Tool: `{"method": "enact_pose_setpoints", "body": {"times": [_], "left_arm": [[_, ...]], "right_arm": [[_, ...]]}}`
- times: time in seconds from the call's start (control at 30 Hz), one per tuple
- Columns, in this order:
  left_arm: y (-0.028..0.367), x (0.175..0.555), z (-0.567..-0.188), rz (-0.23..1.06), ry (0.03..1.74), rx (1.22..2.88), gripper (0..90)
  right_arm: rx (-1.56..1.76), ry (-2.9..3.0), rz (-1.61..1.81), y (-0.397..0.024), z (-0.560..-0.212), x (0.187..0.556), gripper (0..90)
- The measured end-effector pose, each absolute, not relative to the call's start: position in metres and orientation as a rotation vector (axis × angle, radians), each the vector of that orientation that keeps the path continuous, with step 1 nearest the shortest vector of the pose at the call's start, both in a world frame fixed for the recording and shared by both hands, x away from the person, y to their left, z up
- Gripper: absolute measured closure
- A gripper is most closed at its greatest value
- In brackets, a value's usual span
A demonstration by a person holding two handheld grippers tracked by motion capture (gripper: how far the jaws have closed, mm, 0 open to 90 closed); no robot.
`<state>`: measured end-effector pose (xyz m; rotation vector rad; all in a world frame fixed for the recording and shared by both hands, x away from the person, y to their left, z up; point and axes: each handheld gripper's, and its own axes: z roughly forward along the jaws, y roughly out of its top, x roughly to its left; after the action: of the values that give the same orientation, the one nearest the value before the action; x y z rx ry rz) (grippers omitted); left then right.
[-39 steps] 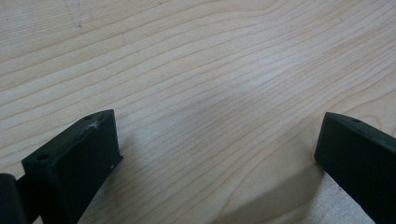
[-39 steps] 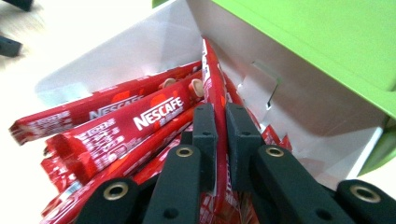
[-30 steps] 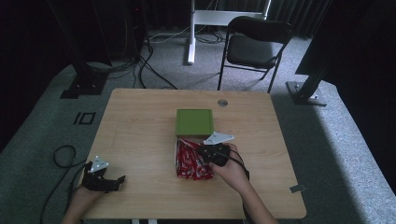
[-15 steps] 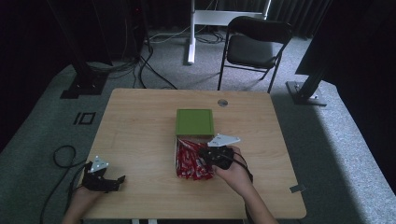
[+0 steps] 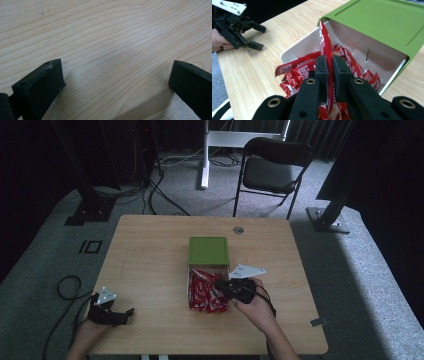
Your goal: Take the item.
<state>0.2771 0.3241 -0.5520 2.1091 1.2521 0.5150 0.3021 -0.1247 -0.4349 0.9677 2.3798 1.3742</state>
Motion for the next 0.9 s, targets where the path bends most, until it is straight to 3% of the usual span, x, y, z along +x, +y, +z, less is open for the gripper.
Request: {"method": "enact_pose_setpoints", "body": {"times": [0.9], "left_arm": [[0.324,0.277,-0.552,0.515,1.253,2.108,0.7]], "right_arm": [[1.065,2.122,1.465,-0.144,-0.416,0.316,83.5]]}}
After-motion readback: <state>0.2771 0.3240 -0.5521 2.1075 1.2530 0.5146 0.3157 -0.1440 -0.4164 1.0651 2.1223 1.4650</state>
